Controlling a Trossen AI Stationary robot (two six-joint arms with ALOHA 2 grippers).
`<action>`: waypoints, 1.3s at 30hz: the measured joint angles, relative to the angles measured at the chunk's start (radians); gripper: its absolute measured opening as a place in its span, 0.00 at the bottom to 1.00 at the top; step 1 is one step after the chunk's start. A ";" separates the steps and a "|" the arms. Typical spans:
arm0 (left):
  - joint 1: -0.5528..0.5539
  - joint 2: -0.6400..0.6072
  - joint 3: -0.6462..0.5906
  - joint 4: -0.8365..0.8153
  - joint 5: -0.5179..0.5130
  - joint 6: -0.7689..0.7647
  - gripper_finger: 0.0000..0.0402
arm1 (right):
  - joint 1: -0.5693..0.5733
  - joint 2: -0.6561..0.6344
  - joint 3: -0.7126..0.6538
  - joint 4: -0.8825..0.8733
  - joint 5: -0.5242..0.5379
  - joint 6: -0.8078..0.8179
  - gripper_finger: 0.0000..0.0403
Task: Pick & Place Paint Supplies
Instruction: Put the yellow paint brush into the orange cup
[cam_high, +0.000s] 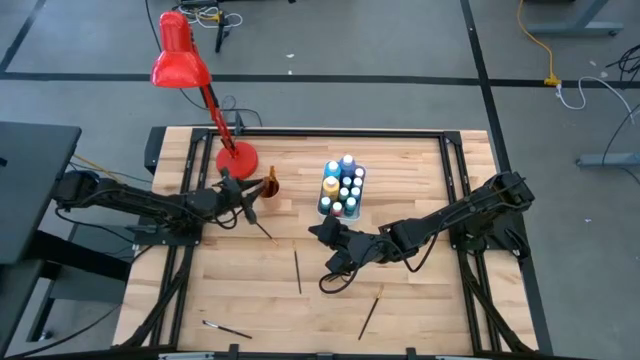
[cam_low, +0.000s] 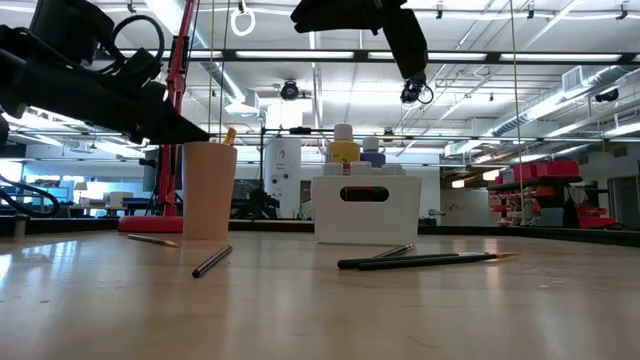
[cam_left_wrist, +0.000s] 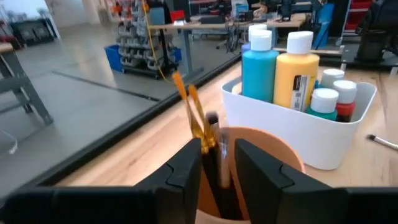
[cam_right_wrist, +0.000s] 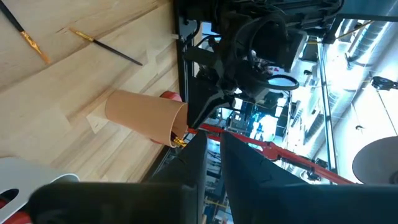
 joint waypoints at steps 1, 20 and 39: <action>0.000 0.000 0.000 -0.002 0.002 -0.013 0.28 | 0.000 0.000 0.000 0.000 0.000 0.001 0.12; -0.016 -0.001 0.001 0.296 0.603 0.068 0.29 | -0.041 0.000 0.000 0.009 -0.444 1.130 0.12; -0.087 0.000 0.001 0.259 0.672 -0.009 0.29 | -0.047 0.005 0.001 -0.313 -0.437 1.318 0.27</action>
